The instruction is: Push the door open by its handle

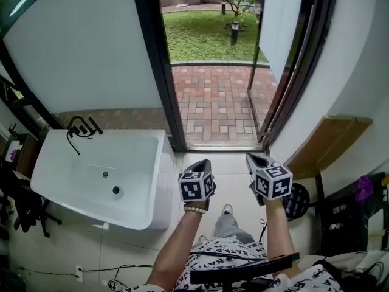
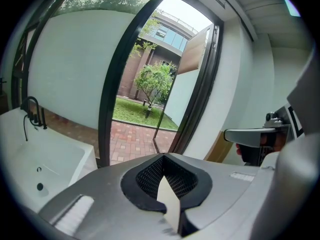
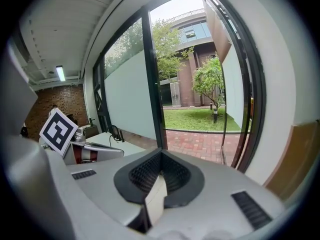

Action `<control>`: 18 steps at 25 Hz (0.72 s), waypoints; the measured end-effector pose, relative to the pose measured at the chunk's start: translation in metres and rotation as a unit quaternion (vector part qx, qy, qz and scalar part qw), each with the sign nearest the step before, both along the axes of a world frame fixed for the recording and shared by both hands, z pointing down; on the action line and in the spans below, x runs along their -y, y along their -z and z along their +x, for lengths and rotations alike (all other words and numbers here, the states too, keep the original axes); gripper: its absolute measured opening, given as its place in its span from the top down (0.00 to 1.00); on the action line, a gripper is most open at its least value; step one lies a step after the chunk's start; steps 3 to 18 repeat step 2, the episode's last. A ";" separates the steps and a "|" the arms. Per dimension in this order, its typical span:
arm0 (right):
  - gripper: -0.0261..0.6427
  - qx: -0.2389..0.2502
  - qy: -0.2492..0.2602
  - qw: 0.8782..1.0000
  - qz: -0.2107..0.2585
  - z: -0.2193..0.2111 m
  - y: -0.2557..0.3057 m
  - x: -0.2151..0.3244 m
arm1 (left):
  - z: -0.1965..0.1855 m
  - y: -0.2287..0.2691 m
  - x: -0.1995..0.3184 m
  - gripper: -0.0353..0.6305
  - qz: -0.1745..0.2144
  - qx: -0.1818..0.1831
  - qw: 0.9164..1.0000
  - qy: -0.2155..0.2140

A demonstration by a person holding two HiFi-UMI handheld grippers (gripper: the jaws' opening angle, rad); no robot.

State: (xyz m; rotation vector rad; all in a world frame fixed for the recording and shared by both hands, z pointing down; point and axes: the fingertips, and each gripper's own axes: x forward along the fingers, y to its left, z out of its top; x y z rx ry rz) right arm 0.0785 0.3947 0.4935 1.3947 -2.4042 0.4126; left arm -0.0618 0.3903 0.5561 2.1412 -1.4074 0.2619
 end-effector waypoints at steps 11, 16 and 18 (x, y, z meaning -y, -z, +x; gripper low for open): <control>0.94 0.000 0.007 1.000 0.003 -0.006 0.002 0.003 | -0.007 0.001 0.002 0.97 0.001 0.000 1.000 0.008; 0.94 0.000 0.007 1.000 0.003 -0.006 0.002 0.003 | -0.007 0.001 0.002 0.97 0.001 0.000 1.000 0.008; 0.94 0.000 0.007 1.000 0.003 -0.006 0.002 0.003 | -0.007 0.001 0.002 0.97 0.001 0.000 1.000 0.008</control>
